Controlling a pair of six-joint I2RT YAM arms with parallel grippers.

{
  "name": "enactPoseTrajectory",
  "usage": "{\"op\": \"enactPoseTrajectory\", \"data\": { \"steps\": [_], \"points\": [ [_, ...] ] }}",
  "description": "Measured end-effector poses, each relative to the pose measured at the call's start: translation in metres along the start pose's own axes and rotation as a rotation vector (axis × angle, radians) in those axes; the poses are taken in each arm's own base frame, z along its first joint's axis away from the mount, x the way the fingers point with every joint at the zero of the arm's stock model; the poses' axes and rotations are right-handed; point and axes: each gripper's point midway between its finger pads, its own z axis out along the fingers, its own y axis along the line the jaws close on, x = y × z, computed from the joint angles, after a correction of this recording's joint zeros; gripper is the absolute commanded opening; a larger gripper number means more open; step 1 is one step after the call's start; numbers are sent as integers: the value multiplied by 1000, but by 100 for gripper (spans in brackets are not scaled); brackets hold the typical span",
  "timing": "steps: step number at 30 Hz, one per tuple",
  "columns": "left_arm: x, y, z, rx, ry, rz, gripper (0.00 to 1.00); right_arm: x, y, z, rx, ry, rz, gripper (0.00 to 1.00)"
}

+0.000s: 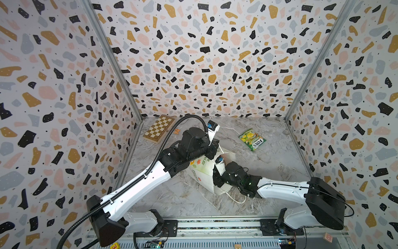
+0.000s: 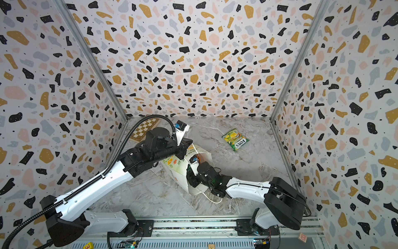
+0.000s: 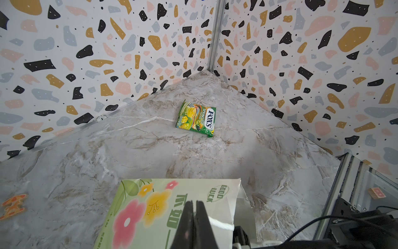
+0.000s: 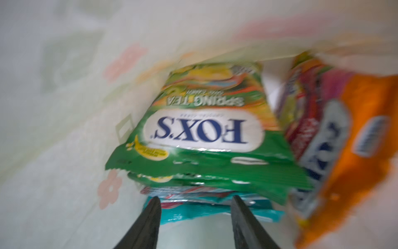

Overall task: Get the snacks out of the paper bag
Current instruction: 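Reach the right gripper back into the bag toward the orange packet, then close the right gripper on the orange Fox's fruits packet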

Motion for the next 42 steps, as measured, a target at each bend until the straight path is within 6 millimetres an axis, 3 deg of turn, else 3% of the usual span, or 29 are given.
{"op": "enactPoseTrajectory", "data": {
  "steps": [10, 22, 31, 42],
  "points": [
    [0, 0, 0, 1, 1, 1, 0, 3, -42, -10, 167, 2, 31, 52],
    [0, -2, 0, 11, 2, 0, 0, 2, -61, -19, 237, -23, 85, 55],
    [1, -4, 0, 22, 3, 0, 0, 20, -73, -1, 285, 28, 95, 47],
    [1, -7, 0, 43, 6, 0, 0, 8, -87, 10, 321, -23, 102, 43]
  ]
}}
